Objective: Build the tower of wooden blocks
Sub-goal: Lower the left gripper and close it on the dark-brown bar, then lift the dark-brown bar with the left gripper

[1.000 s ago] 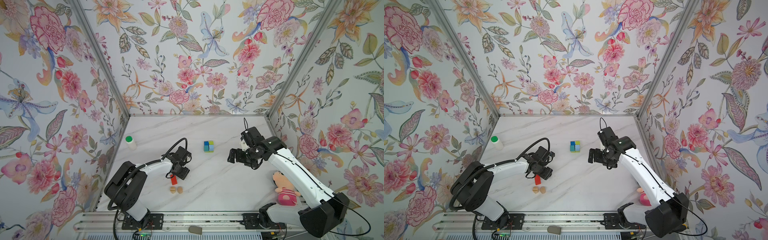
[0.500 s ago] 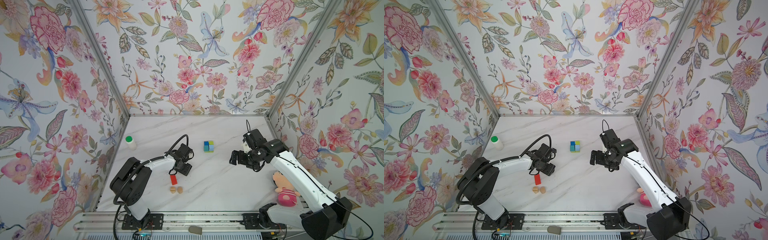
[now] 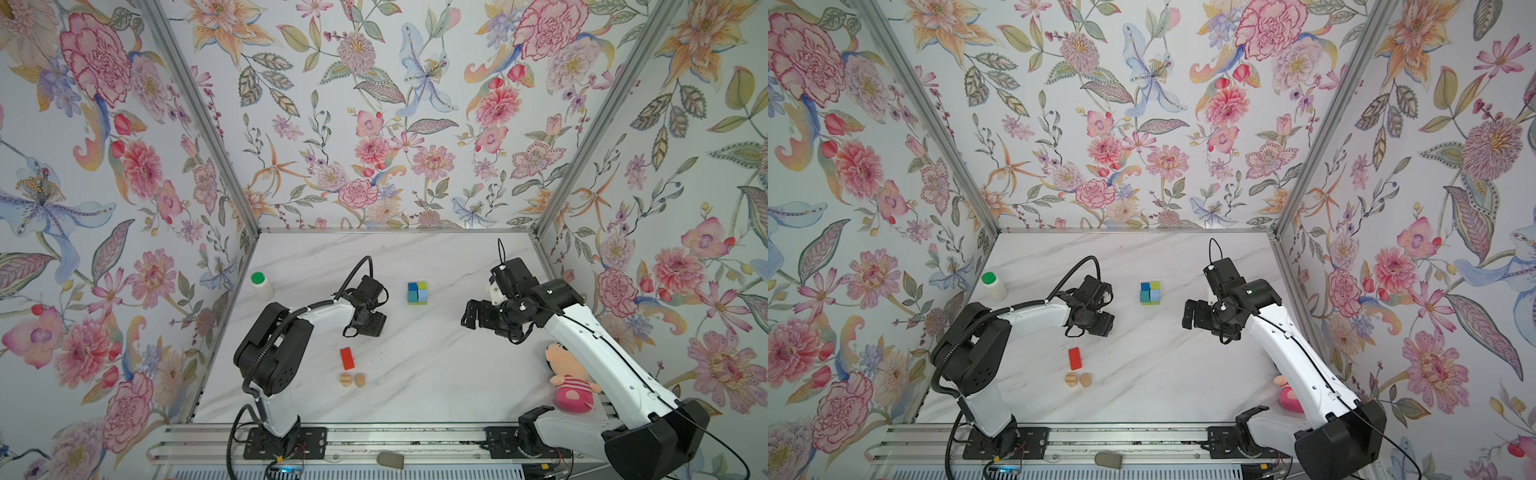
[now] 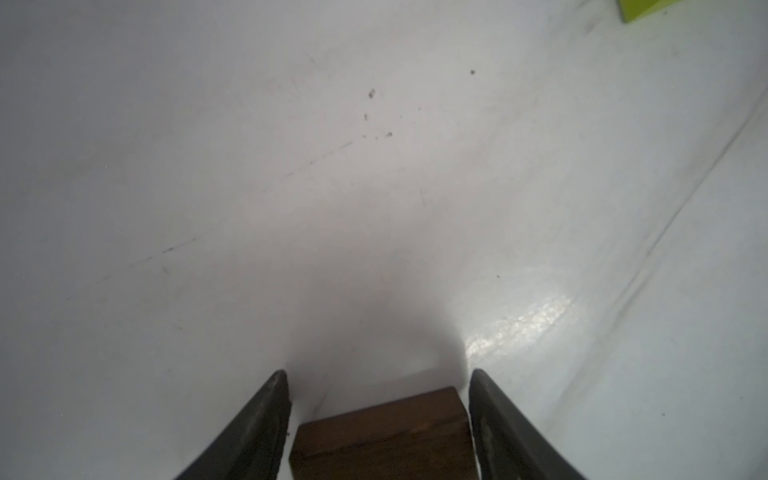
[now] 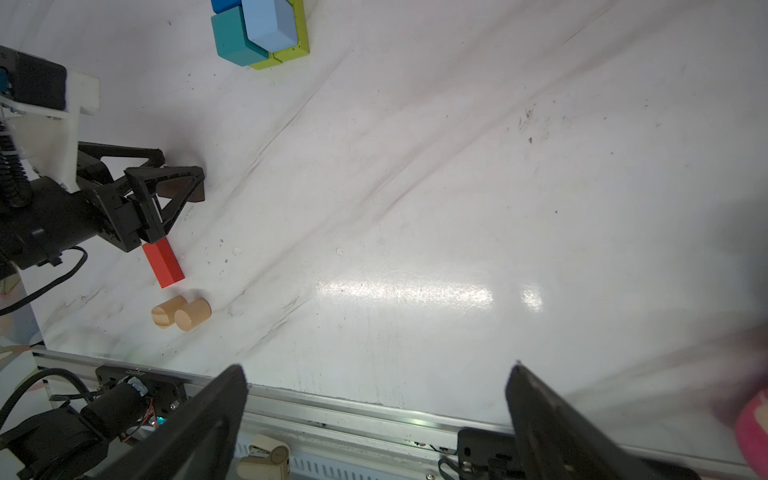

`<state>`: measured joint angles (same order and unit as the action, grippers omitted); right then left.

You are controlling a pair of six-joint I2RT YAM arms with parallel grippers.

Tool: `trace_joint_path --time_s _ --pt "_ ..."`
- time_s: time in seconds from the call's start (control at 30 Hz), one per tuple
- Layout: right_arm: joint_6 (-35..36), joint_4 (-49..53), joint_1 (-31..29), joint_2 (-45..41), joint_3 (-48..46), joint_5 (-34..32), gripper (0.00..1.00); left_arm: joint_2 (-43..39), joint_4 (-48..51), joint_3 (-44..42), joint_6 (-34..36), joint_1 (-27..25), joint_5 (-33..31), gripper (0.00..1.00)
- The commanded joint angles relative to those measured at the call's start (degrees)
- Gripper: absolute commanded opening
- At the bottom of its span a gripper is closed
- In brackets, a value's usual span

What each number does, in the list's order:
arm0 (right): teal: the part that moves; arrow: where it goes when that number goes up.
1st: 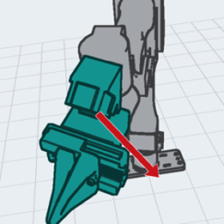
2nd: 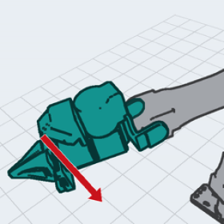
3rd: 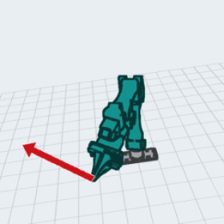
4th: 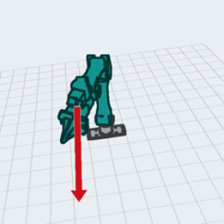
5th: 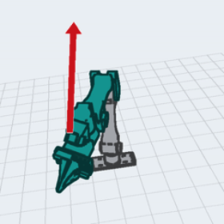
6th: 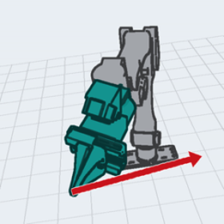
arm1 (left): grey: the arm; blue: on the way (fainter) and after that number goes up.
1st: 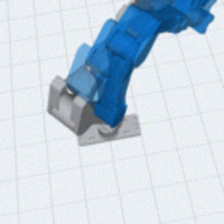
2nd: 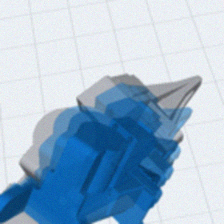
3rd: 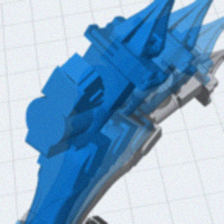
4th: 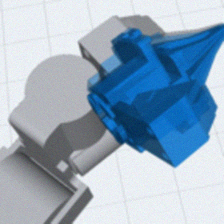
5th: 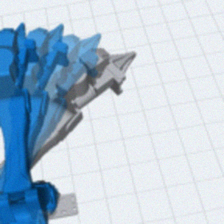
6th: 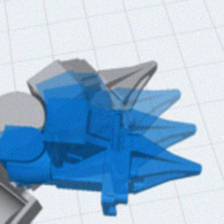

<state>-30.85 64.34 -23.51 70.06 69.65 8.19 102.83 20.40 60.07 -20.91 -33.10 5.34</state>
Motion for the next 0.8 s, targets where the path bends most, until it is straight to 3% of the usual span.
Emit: trace_joint_path --time_s 0.0,0.3,0.77 --pt "0.6 0.8 0.5 -1.1 -0.5 0.1 0.99 -0.6 2.6 1.1 -0.3 0.6 -1.1 0.71" --pt "0.6 0.8 1.0 -0.4 0.1 0.1 0.99 -4.9 6.4 -0.4 -2.6 0.6 -3.9 0.71" --pt "0.4 0.7 0.9 0.5 0.8 0.5 0.99 -6.7 5.6 -3.0 -1.5 0.5 -1.7 0.75"
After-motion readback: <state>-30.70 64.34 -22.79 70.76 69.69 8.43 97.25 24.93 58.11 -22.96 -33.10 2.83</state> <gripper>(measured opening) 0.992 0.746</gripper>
